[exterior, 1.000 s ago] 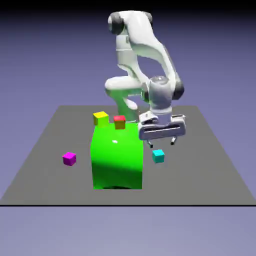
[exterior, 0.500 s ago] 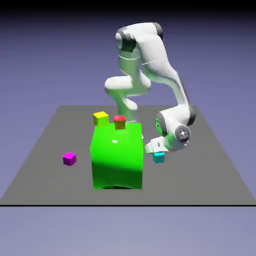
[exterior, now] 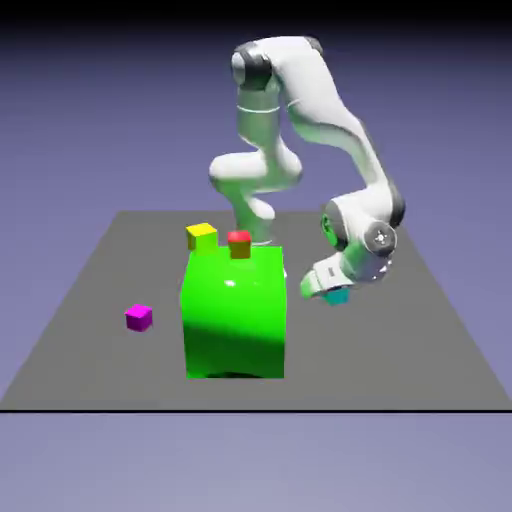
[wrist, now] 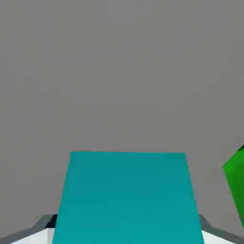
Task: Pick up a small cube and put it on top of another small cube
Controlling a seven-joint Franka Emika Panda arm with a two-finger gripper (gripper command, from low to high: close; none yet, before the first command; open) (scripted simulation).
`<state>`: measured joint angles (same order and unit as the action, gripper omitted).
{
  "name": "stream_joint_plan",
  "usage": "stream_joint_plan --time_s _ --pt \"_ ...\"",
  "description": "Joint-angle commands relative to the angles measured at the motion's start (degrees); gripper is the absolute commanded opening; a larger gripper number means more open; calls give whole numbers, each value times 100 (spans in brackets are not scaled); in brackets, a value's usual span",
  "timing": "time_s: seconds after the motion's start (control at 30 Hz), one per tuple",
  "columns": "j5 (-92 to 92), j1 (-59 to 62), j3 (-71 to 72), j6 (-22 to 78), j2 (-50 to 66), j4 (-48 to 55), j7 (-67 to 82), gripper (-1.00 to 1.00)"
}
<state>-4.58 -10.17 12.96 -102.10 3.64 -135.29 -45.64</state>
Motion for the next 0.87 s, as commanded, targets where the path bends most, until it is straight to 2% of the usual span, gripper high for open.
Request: stream_joint_plan --time_s 0.0,0.47,0.53,0.73,0.77,0.83 --pt "71 -79 -171 244 -208 101 139 -100" --pt "1681 748 -2999 3019 -1922 537 1085 -100" --pt "1738 796 -3060 3038 -1903 507 1059 -100" --pt "1895 893 -3160 2214 -2201 -613 946 -100" --pt "1895 893 -3160 2214 -2202 -613 946 100" --pt "1866 875 -3142 2367 -2146 -406 967 100"
